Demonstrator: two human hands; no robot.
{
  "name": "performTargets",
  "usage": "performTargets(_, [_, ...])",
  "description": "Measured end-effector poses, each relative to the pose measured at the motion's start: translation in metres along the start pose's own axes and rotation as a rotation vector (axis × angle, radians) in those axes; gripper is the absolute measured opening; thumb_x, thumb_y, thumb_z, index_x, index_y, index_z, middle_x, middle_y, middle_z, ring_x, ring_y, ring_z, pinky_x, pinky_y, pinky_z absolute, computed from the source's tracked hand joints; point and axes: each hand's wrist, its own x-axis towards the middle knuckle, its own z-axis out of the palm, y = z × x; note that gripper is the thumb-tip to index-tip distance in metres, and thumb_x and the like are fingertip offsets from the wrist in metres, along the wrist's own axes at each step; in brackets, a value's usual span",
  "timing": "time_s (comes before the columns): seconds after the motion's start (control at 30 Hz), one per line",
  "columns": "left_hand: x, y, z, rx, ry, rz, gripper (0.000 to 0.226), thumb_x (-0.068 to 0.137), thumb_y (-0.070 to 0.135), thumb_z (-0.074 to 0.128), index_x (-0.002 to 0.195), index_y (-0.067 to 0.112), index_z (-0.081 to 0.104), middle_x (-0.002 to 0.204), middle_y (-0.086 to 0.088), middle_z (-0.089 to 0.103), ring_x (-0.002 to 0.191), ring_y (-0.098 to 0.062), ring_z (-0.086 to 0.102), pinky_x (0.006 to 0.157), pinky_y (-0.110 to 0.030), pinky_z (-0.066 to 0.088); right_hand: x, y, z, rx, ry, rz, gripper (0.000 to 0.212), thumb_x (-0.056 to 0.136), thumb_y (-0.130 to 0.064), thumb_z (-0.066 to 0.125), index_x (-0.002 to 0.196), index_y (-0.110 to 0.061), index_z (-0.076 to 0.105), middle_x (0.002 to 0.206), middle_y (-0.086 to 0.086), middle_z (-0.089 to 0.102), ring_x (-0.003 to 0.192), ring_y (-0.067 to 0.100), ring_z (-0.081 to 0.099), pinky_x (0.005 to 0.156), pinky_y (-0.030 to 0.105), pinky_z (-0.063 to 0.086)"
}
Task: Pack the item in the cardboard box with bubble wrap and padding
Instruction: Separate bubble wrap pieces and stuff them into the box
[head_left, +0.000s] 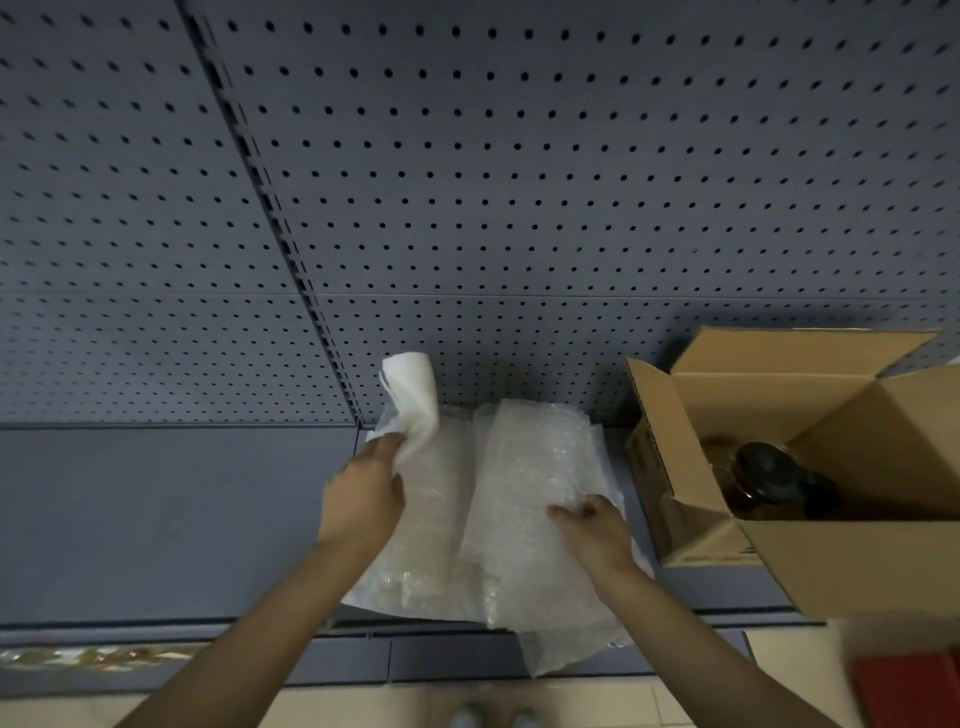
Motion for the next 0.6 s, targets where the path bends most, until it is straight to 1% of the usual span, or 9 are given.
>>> performTargets(0.1, [-0.006, -0.025, 0.000, 0.067, -0.317, -0.035, 0.051, 0.092, 0.012, 0.053, 0.141, 0.018, 0.038, 0.133, -0.010, 0.053, 0.109, -0.030, 0.059, 0.088, -0.039, 0.051, 0.001, -0.002, -0.006, 0.065, -0.036, -0.014, 0.025, 0.086, -0.030, 0.063, 0.095, -0.008, 0.052, 0.092, 0.005, 0.056, 0.085, 0.021, 0.053, 0.075, 0.026, 0.040])
performTargets(0.17, [-0.016, -0.035, 0.005, 0.125, -0.561, -0.033, 0.073, 0.091, 0.030, 0.060, 0.150, 0.022, 0.019, 0.156, -0.010, 0.026, 0.137, -0.029, 0.037, 0.110, -0.042, 0.035, 0.003, -0.002, -0.010, 0.126, -0.057, -0.002, 0.020, 0.087, -0.029, 0.063, 0.092, -0.011, 0.055, 0.088, 0.004, 0.056, 0.084, 0.022, 0.054, 0.073, 0.027, 0.040])
performTargets(0.2, [-0.020, -0.036, 0.006, 0.154, -0.604, -0.011, 0.083, 0.088, 0.039, 0.062, 0.152, 0.023, 0.011, 0.160, -0.009, 0.011, 0.145, -0.029, 0.021, 0.117, -0.044, 0.023, 0.005, -0.002, -0.011, 0.161, -0.056, 0.004, 0.016, 0.087, -0.028, 0.063, 0.087, -0.013, 0.055, 0.082, 0.003, 0.055, 0.081, 0.022, 0.053, 0.071, 0.028, 0.039])
performTargets(0.27, [-0.026, -0.030, 0.007, 0.187, -0.557, 0.066, 0.091, 0.085, 0.049, 0.062, 0.152, 0.026, 0.004, 0.161, -0.007, -0.008, 0.149, -0.029, -0.004, 0.120, -0.047, 0.004, 0.006, -0.001, -0.015, 0.194, -0.041, 0.006, 0.016, 0.087, -0.026, 0.063, 0.080, -0.015, 0.054, 0.075, 0.000, 0.053, 0.079, 0.022, 0.053, 0.071, 0.029, 0.039])
performTargets(0.33, [-0.028, -0.018, 0.006, 0.152, -0.419, 0.185, 0.085, 0.087, 0.051, 0.058, 0.152, 0.026, 0.010, 0.161, -0.006, -0.009, 0.148, -0.027, -0.013, 0.121, -0.047, -0.003, 0.005, -0.003, -0.018, 0.195, -0.027, 0.003, 0.023, 0.086, -0.027, 0.064, 0.071, -0.015, 0.052, 0.072, 0.003, 0.054, 0.075, 0.023, 0.053, 0.072, 0.030, 0.039])
performTargets(0.4, [-0.025, -0.005, 0.004, 0.026, -0.263, 0.309, 0.072, 0.089, 0.050, 0.055, 0.149, 0.027, 0.022, 0.160, -0.003, 0.004, 0.148, -0.022, -0.005, 0.122, -0.044, 0.005, 0.004, -0.007, -0.021, 0.250, -0.033, 0.008, 0.034, 0.083, -0.025, 0.067, 0.060, -0.016, 0.043, 0.065, 0.005, 0.049, 0.068, 0.023, 0.050, 0.070, 0.032, 0.038])
performTargets(0.47, [-0.019, 0.015, 0.003, -0.176, -0.205, 0.327, 0.059, 0.092, 0.044, 0.054, 0.145, 0.027, 0.032, 0.154, 0.003, 0.022, 0.145, -0.015, 0.017, 0.118, -0.030, 0.019, 0.001, -0.012, -0.024, 0.328, -0.066, 0.018, 0.035, 0.078, -0.027, 0.069, 0.062, -0.015, 0.041, 0.066, 0.009, 0.047, 0.069, 0.024, 0.051, 0.070, 0.033, 0.039])
performTargets(0.53, [-0.010, 0.037, 0.002, -0.417, -0.264, 0.198, 0.049, 0.093, 0.036, 0.055, 0.139, 0.026, 0.040, 0.141, 0.007, 0.040, 0.132, -0.012, 0.040, 0.104, -0.018, 0.032, 0.002, -0.014, -0.025, 0.392, -0.137, 0.015, 0.029, 0.071, -0.033, 0.070, 0.075, -0.010, 0.053, 0.080, 0.013, 0.061, 0.079, 0.029, 0.062, 0.081, 0.039, 0.049])
performTargets(0.6, [0.001, 0.058, 0.004, -0.573, -0.352, 0.069, 0.044, 0.093, 0.032, 0.057, 0.134, 0.023, 0.045, 0.133, 0.004, 0.051, 0.120, -0.012, 0.051, 0.092, -0.014, 0.037, 0.000, -0.016, -0.029, 0.470, -0.228, 0.042, 0.030, 0.077, -0.028, 0.068, 0.099, -0.008, 0.063, 0.100, 0.015, 0.070, 0.094, 0.034, 0.067, 0.092, 0.048, 0.052])
